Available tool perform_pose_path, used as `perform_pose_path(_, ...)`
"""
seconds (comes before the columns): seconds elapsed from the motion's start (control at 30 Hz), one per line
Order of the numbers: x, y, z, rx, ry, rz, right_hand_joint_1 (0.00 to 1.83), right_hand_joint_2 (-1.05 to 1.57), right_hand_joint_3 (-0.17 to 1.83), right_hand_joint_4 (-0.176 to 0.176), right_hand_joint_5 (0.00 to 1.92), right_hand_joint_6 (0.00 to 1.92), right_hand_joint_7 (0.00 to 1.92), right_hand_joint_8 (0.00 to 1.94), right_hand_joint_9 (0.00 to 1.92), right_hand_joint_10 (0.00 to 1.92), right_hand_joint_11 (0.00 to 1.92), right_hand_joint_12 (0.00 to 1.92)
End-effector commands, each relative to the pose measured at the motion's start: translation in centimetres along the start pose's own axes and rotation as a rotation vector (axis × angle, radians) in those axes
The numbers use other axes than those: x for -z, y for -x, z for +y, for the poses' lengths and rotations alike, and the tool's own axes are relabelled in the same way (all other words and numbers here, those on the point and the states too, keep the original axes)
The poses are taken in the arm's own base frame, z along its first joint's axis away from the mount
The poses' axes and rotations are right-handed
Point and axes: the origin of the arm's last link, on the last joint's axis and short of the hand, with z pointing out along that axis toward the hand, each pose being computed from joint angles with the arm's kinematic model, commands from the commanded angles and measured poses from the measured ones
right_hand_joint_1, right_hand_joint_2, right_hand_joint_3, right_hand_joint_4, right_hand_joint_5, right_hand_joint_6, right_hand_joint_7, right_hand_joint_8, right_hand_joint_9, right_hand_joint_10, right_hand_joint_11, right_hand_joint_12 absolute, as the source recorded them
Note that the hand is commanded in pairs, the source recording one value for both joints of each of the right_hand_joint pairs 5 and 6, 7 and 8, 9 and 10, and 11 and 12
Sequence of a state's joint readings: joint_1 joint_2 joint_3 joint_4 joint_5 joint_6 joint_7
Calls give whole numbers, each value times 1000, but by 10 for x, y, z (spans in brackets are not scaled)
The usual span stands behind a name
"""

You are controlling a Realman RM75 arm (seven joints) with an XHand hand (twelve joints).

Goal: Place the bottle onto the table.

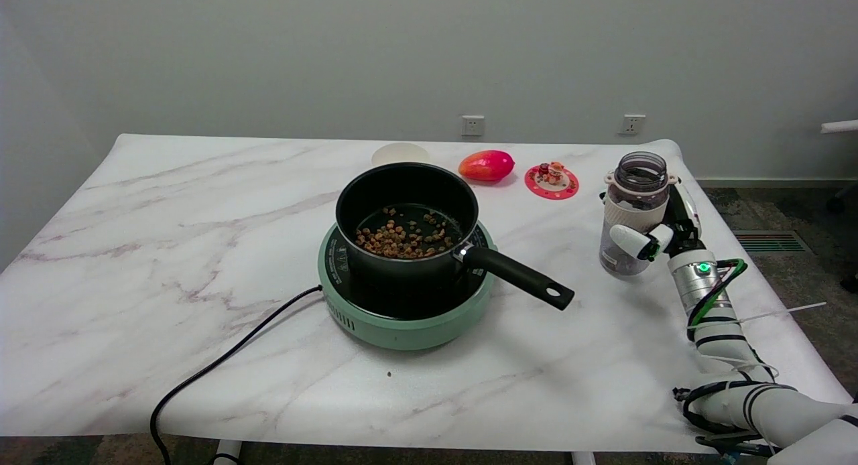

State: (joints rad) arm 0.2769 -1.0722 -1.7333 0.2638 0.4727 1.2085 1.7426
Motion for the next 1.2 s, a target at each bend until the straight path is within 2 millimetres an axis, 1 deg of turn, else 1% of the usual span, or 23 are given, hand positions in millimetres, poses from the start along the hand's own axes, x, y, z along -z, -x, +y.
perform_pose_path(0.03,4,-5,0,14,-2,15,1229,-607,1474,0,854,854,1256,1256,1048,1048,798,798)
perform_pose_path(0.1,4,-5,0,14,-2,17,1228,-613,1439,0,840,840,1251,1251,1043,1043,796,796)
perform_pose_path(0.43,4,-7,1,10,4,24,1224,-600,1398,0,824,824,1240,1240,1035,1035,791,791)
perform_pose_path(0.63,4,-8,4,2,24,33,1155,-643,1496,0,829,829,1262,1262,1020,1020,796,796)
perform_pose_path(0.7,6,-10,4,-3,27,45,1149,-672,1483,0,812,812,1263,1263,1011,1011,797,797)
perform_pose_path(0.77,6,-11,5,-3,28,51,1147,-694,1416,0,785,785,1256,1256,1005,1005,797,797)
perform_pose_path(0.9,8,-15,5,1,34,59,1140,-712,1357,0,762,762,1251,1251,997,997,795,795)
perform_pose_path(1.2,13,-22,6,8,40,74,1130,-722,1345,0,749,749,1240,1240,983,983,794,794)
